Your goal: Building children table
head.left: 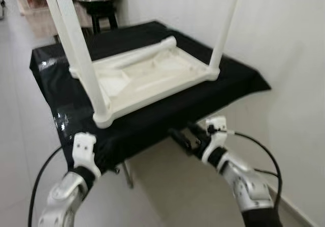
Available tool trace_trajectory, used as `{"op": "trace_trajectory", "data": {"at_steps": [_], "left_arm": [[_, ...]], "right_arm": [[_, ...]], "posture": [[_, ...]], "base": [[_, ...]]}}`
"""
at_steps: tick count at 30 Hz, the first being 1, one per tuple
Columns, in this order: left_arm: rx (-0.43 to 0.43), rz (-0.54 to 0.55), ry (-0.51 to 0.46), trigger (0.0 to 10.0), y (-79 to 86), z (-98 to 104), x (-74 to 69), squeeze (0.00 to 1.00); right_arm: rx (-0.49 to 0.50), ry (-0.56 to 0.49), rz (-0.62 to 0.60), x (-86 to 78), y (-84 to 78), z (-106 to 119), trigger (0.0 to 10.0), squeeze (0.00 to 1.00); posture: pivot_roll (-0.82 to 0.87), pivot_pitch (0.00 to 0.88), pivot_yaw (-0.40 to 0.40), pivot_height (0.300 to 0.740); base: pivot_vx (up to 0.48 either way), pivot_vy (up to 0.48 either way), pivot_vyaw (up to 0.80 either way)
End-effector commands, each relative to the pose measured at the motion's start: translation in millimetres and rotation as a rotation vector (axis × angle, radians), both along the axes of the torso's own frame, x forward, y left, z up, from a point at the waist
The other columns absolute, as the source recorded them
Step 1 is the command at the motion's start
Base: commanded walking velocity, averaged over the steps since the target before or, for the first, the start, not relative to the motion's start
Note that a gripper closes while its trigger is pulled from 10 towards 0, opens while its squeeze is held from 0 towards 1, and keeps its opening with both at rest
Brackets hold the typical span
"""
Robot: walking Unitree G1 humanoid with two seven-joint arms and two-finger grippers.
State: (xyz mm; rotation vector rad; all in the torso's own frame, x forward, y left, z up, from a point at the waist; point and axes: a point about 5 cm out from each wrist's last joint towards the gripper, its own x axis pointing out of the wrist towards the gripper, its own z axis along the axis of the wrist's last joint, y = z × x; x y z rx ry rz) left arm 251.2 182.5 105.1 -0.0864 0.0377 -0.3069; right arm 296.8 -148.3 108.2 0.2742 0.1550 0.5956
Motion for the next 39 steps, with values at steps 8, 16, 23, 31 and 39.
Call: {"op": "trace_trajectory", "data": {"at_steps": [8,16,23,31,39], "left_arm": [[-0.005,0.022,0.009,10.0,1.3,-1.5,-0.7,0.0],[0.007,0.017,0.01,10.0,2.3,-1.9,-0.2,0.0],[0.013,0.012,0.009,10.0,1.5,-1.7,0.2,0.0],[0.018,0.016,0.013,10.0,0.8,-2.1,0.3,0.0],[0.021,-0.009,0.025,10.0,-0.8,-3.8,0.3,0.0]], "right_arm": [[-0.028,-0.011,0.041,-5.7,1.0,-1.0,10.0,0.0],[-0.029,-0.011,0.06,-5.7,3.4,-1.3,10.0,0.0],[-0.03,-0.012,0.07,-6.3,3.8,-1.0,10.0,0.0],[-0.013,0.012,0.047,-4.5,0.9,-2.7,10.0,0.0],[0.002,0.001,0.051,-4.8,0.9,-1.3,10.0,0.0]], "posture": [[-0.07,0.069,-0.017,0.74],[-0.07,0.066,-0.011,0.74],[-0.07,0.064,-0.01,0.74],[-0.07,0.065,-0.014,0.74],[-0.07,0.062,-0.015,0.74]], "base": [[0.0,0.0,0.7],[0.0,0.0,0.8],[0.0,0.0,0.8],[0.0,0.0,0.8],[0.0,0.0,0.1]]}}
